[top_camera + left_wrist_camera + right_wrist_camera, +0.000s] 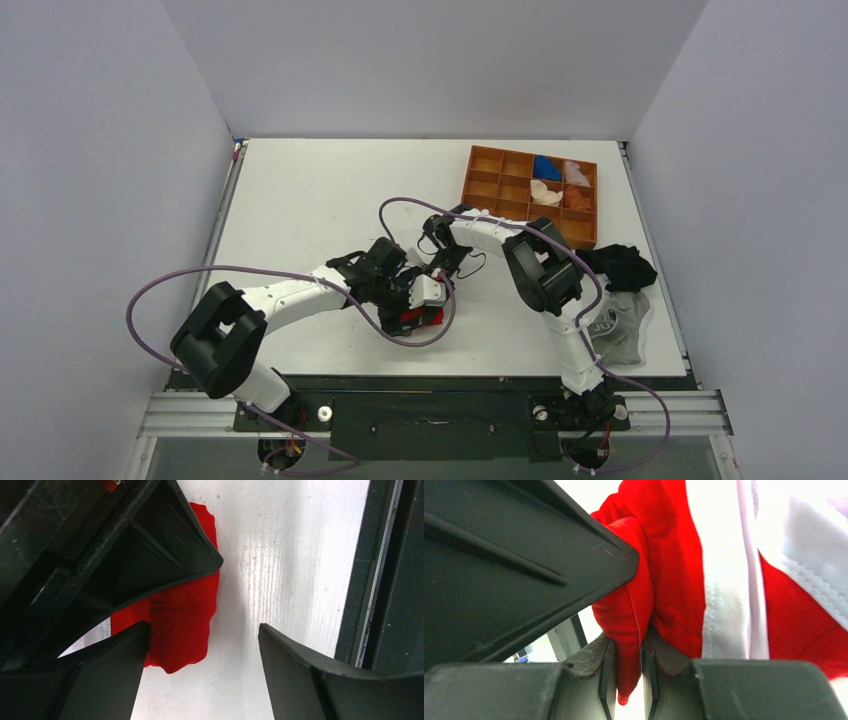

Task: Roll the underwear
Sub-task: Roll the underwear to the center of the board.

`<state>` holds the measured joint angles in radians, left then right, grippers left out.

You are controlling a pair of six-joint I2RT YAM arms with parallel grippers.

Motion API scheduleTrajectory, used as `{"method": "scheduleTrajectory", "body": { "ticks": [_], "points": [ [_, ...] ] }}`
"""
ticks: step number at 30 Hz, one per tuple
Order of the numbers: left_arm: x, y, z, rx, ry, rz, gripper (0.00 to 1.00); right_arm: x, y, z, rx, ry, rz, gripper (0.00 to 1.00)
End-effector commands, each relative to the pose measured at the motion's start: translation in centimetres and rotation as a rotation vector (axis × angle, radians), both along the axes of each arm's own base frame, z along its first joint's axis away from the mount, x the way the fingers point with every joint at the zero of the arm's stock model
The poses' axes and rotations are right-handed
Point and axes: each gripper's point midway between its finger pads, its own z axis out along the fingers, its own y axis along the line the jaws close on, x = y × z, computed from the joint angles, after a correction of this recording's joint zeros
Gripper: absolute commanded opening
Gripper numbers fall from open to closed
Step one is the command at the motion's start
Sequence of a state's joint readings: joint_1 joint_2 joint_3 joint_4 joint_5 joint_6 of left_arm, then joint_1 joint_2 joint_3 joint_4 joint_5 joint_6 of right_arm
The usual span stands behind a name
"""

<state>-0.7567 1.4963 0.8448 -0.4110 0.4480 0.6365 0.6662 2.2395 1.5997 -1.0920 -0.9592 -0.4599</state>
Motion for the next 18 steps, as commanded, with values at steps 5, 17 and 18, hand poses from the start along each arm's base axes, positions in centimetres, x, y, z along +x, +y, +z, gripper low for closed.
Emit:
{"method": "scheduleTrajectory", "body": {
  "ticks": [5,17,18],
  "points": [
    [0.6,-1.1,-0.9,0.043,-0.068,0.01,0.76,1.6,1.1,-0.6,0.059,-0.046,0.008,0.0],
    [1.0,0.8,-2.3,0.166,-0.18,0.074,0.68,1.6,1.0,-0.7,0.059,-0.04,0.008,0.0],
    [0.9,0.8,-2.5,0.173,-0.18,0.075,0.66,1.6,1.0,-0.8,0.058,-0.036,0.006,0.0]
  ]
}}
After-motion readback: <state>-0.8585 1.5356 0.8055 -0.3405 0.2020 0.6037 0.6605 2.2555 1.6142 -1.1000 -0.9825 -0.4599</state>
